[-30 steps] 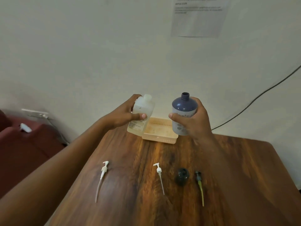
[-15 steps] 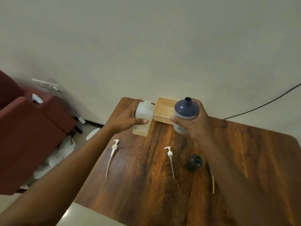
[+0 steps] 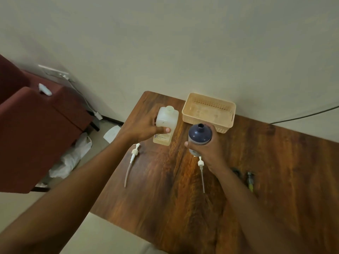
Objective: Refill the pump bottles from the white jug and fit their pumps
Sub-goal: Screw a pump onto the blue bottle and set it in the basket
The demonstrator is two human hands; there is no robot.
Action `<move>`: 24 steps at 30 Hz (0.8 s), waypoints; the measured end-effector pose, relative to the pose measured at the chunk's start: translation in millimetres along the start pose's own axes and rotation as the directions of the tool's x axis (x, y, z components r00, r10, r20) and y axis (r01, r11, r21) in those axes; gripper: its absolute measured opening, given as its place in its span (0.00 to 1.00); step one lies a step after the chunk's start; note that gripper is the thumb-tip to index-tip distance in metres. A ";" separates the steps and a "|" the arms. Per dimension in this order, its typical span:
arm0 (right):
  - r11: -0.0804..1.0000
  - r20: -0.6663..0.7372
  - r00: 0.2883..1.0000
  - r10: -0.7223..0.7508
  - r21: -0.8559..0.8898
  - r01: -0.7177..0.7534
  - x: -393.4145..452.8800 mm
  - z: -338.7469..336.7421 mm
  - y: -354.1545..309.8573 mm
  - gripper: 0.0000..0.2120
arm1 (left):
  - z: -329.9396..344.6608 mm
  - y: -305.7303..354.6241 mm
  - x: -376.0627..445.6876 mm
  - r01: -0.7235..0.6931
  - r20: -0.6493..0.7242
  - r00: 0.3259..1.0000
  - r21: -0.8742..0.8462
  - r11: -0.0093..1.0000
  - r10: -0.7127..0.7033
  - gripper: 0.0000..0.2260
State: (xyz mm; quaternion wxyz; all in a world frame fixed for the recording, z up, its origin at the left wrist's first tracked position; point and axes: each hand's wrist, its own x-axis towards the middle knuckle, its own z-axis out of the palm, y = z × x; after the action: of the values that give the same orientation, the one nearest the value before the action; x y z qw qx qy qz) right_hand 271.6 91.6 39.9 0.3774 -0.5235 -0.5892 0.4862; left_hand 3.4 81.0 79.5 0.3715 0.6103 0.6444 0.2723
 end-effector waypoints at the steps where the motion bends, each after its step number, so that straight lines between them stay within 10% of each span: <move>1: 1.000 0.001 1.000 0.003 -0.008 -0.003 1.3 2.2 4.2 0.41 | 0.7 -1.6 0.9 -0.003 -0.009 1.000 0.017 1.000 0.003 0.35; 24: 0.986 0.008 0.991 0.132 -0.107 -0.130 9.8 24.3 61.5 0.41 | 39.2 -53.4 2.1 0.142 0.074 0.987 -0.030 0.989 -0.140 0.29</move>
State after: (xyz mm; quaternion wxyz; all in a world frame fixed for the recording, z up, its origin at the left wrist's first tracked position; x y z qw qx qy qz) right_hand 262.1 95.6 -26.2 0.3119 -0.5768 -0.5813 0.4817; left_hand 4.0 73.3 13.6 0.4234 0.5661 0.6673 0.2345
